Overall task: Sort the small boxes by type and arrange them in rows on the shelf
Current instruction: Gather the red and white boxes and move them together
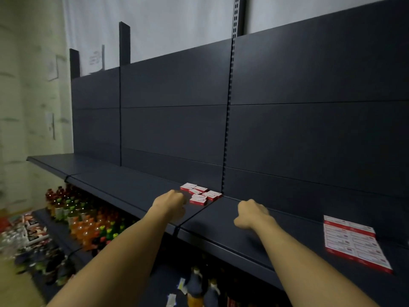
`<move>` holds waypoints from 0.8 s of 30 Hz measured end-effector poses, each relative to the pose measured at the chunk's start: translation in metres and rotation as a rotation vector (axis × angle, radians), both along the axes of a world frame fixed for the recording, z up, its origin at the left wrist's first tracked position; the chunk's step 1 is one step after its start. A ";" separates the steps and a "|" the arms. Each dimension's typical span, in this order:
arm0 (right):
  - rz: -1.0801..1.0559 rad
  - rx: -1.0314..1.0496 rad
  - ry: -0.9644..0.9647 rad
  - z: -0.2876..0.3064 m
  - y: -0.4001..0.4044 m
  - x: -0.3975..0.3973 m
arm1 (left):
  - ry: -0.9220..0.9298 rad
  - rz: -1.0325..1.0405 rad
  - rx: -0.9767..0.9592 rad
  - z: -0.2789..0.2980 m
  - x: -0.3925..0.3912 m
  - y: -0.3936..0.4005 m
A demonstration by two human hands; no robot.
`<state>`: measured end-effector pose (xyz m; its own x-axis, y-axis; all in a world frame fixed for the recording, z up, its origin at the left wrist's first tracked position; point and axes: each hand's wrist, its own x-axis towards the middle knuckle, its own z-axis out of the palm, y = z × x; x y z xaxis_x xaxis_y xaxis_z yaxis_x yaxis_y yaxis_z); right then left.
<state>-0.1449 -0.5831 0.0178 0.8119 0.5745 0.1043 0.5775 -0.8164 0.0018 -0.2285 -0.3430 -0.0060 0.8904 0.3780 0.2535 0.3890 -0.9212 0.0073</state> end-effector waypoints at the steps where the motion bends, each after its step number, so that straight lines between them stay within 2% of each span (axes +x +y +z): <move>1: 0.000 0.005 0.000 0.001 0.011 -0.004 | 0.003 -0.003 0.002 0.000 -0.005 0.010; 12: -0.015 0.052 -0.035 -0.008 0.104 -0.031 | 0.044 -0.052 0.002 -0.015 -0.035 0.111; 24: 0.020 0.042 -0.120 -0.013 0.175 0.014 | 0.027 -0.100 0.002 -0.019 0.003 0.170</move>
<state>-0.1304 -0.4082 0.0044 0.7806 0.5834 0.2242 0.5914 -0.8055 0.0373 -0.2258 -0.1730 -0.0247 0.9304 0.2860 0.2291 0.2947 -0.9556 -0.0039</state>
